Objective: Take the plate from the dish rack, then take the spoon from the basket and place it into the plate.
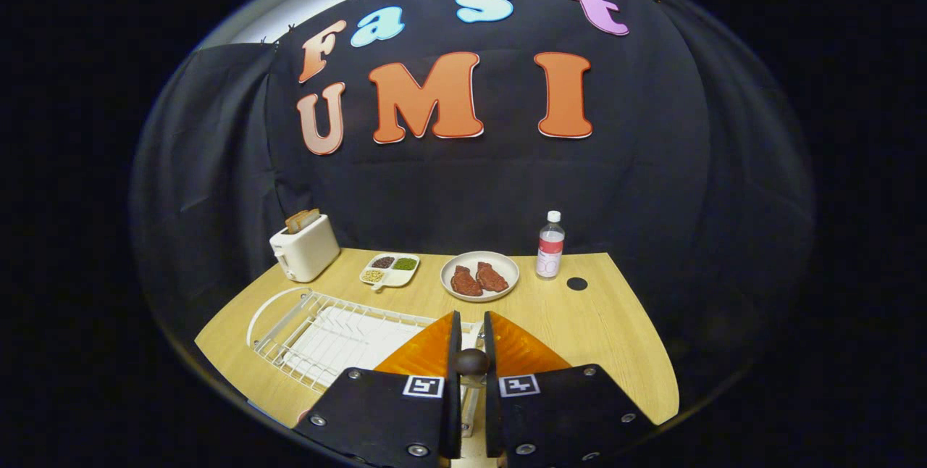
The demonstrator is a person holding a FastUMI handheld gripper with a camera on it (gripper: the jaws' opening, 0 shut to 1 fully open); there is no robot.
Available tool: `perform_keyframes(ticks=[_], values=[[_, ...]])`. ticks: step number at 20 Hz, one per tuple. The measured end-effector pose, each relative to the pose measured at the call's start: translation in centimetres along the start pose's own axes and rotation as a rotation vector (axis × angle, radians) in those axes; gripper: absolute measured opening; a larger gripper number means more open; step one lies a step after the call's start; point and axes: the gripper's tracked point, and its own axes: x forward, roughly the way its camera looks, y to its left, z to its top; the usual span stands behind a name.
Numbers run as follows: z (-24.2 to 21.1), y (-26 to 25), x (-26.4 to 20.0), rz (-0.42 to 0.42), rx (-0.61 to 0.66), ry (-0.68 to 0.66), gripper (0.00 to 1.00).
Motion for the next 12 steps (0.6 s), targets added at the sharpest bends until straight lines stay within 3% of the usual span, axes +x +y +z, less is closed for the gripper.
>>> perform_keyframes(ticks=[7, 12], values=[[0.7, 6.1, -3.3, 0.172, -0.043, -0.040, 0.13], [-2.0, 9.9, -4.7, 0.261, -0.109, 0.005, 0.13]])
